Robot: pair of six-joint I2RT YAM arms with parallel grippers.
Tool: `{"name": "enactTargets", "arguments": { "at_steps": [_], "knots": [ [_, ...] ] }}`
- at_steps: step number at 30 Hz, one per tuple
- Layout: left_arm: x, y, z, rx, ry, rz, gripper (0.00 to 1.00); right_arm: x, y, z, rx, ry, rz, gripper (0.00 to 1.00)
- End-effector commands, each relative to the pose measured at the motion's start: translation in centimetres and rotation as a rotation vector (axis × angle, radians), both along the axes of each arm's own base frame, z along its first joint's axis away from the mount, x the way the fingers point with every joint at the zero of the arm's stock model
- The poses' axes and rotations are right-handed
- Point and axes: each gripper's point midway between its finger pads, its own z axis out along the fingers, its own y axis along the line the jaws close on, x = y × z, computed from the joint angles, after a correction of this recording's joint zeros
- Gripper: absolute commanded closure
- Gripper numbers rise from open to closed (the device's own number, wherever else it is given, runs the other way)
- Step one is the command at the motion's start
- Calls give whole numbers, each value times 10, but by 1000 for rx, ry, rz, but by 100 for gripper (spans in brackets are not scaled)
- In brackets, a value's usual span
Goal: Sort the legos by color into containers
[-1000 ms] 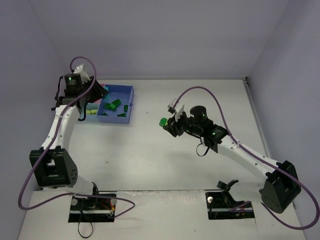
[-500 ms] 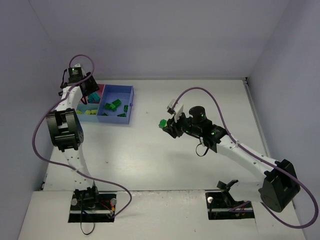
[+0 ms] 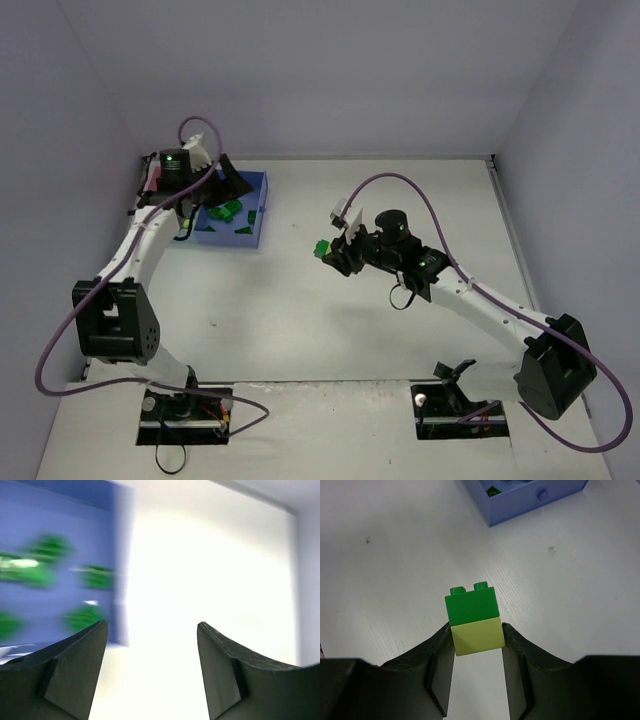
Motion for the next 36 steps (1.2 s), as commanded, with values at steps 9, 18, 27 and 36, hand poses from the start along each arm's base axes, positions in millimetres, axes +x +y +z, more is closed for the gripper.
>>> {"name": "enactTargets", "arguments": {
  "at_steps": [9, 18, 27, 36],
  "knots": [
    [-152, -189, 76, -267, -119, -550, 31, 0, 23, 59, 113, -124, 130, 100],
    [-186, -212, 80, -289, -118, -662, 32, -9, 24, 70, 139, -132, 163, 100],
    [-198, -220, 65, -281, -62, -703, 43, -9, 24, 78, 150, -146, 159, 99],
    [-196, -223, 68, -289, -62, -708, 85, -11, 21, 78, 149, -145, 153, 97]
  ]
}}
